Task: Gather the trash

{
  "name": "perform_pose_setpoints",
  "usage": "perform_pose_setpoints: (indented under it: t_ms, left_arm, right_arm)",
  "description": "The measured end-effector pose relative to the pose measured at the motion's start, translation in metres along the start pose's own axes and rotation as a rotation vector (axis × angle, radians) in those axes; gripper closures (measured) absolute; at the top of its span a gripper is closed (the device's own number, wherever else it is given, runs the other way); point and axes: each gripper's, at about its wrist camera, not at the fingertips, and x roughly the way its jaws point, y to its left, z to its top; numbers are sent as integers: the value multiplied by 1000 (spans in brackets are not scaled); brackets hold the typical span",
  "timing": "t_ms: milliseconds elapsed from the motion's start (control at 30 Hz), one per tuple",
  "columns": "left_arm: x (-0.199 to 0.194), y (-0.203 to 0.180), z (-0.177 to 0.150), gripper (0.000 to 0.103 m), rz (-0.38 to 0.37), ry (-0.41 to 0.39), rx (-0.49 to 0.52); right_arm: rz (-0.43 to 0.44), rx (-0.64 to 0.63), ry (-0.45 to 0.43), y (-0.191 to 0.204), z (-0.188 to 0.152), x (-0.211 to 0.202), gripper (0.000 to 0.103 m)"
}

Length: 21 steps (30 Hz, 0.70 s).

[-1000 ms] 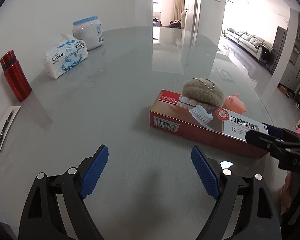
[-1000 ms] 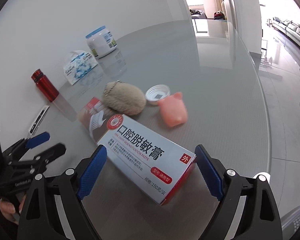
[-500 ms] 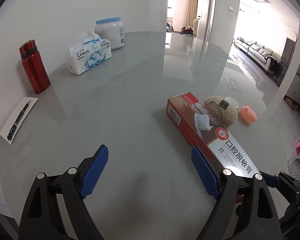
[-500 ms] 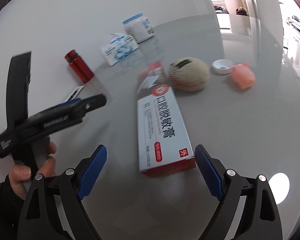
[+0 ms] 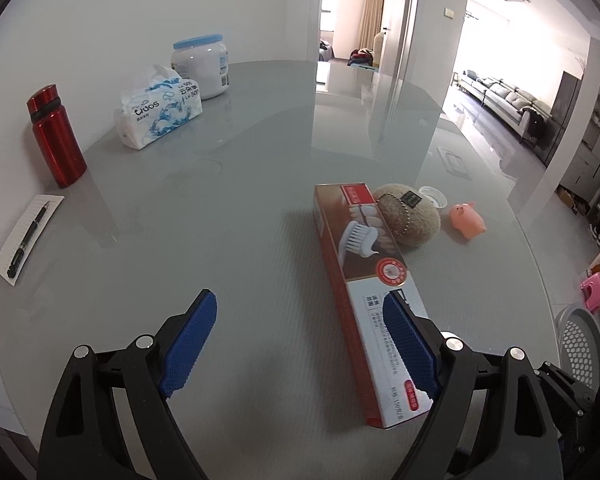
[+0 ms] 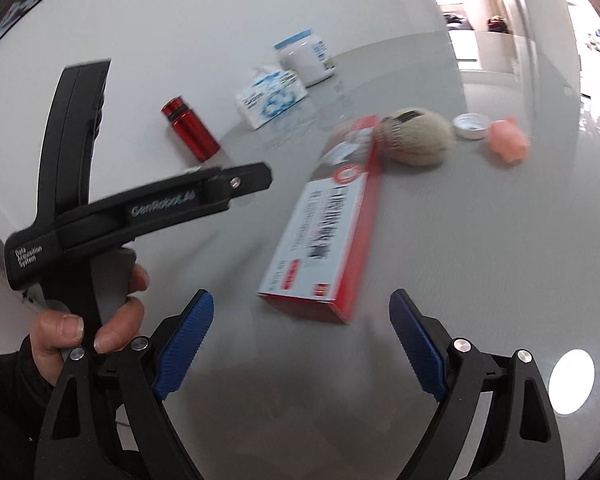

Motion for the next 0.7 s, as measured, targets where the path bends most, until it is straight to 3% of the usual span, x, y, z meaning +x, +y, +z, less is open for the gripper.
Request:
perform_pose_setpoints:
  t_ms: [333,533,600,700]
  left_arm:
    - [32,-42,6,18,-3,66,8]
    - [59,-50,9,18,36,133,4]
    - [63,-50,8,21,37,144,-2]
    - [69,-50,8,35,32,158,-1]
  right_arm:
    - [-144,130,-132,-61,-8,-65,18]
    - [-182,146,-151,-72,-1,-72,17]
    - [-194,148,-147,-74,3,-68,18]
    - [-223,157,-140,-78,11,-59,18]
